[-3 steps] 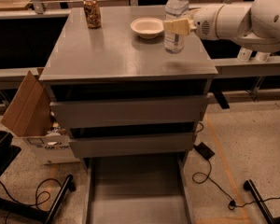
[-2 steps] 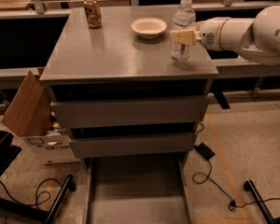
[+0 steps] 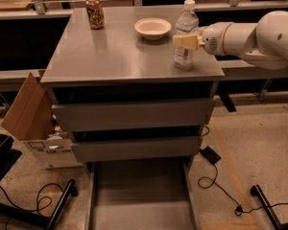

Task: Pick blue plastic bottle from bottom drawer and place on counter

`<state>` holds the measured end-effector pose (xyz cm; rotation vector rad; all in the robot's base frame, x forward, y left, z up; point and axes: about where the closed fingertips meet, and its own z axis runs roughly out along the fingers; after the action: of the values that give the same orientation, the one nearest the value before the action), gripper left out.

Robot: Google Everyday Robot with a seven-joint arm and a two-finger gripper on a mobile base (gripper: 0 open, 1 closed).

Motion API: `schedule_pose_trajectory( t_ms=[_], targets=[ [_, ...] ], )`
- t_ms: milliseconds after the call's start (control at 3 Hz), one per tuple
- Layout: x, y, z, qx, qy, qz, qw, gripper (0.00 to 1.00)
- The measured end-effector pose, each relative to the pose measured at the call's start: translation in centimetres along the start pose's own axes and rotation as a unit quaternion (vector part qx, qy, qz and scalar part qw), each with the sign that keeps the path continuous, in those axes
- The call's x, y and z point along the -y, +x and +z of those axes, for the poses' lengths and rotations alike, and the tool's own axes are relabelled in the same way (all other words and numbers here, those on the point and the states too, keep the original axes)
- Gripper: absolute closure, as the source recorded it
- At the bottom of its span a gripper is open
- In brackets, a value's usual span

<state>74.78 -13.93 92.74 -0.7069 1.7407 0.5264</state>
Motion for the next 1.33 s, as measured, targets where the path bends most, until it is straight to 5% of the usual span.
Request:
schedule_pose_trajectory(
  t_ms=[333, 1333],
  targets=[
    [0.25, 1.17, 0.69, 0.003, -0.003, -0.008, 1.0, 1.0],
    [-0.37, 1.15, 1.43, 0.002, -0.01, -0.009, 0.9999, 0.35]
  ],
)
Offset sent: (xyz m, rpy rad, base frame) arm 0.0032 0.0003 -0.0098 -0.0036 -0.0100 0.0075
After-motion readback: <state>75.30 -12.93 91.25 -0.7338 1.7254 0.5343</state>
